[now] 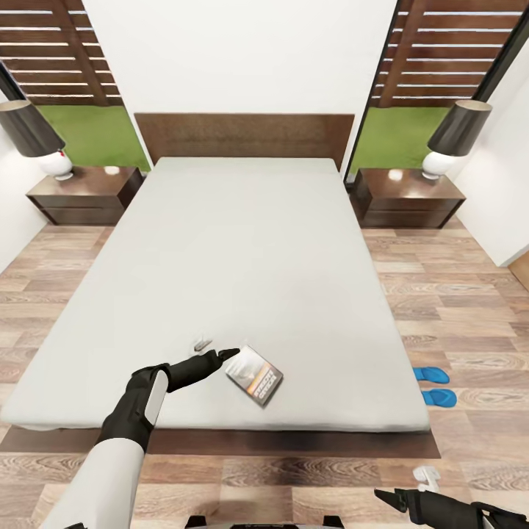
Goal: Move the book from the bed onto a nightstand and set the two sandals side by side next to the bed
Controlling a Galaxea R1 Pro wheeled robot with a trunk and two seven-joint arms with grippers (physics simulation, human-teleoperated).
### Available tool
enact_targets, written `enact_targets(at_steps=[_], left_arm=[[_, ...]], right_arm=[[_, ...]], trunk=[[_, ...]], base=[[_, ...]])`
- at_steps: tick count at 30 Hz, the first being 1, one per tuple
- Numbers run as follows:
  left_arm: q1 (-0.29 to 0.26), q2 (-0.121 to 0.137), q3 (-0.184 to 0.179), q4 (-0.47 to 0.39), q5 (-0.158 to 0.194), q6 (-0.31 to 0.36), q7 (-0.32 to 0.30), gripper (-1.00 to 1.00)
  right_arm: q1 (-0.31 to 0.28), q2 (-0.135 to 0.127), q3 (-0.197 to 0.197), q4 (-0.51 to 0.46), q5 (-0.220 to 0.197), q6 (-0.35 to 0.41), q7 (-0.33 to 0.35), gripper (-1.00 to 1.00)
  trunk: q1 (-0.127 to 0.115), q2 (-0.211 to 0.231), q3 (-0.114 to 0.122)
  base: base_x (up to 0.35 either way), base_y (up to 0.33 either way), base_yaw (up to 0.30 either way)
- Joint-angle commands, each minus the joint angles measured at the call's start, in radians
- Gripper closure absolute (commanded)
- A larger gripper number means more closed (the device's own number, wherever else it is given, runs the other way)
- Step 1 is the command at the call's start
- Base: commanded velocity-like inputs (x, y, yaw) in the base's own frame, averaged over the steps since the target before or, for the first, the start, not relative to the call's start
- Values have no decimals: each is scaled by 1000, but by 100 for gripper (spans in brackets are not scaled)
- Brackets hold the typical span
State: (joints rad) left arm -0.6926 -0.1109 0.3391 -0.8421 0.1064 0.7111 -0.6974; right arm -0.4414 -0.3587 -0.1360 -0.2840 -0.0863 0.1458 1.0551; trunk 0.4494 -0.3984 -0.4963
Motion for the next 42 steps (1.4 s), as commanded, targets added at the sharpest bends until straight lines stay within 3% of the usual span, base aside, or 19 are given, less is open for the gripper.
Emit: enact_targets(at_steps=[1, 14, 27, 42], left_arm=[[-1, -1, 4, 0, 3, 7, -2, -100], [-1, -1, 4, 0, 3, 7, -2, -100], [-1, -1, 7, 0, 3, 8, -2, -100], [-1, -1, 8, 0, 3, 8, -2, -100]], right_arm=[[0, 0, -1, 0, -7, 11, 4, -100], [0, 0, -1, 0, -7, 11, 5, -100], [0, 0, -1, 0, -7, 11, 5, -100], [0, 0, -1, 0, -7, 11, 4, -100]], trunk=[[1, -2, -1], [1, -2, -1], [1, -2, -1], [58, -107, -48]], base=[[45, 0, 0], [218, 0, 0], [19, 0, 0], [0, 0, 0]])
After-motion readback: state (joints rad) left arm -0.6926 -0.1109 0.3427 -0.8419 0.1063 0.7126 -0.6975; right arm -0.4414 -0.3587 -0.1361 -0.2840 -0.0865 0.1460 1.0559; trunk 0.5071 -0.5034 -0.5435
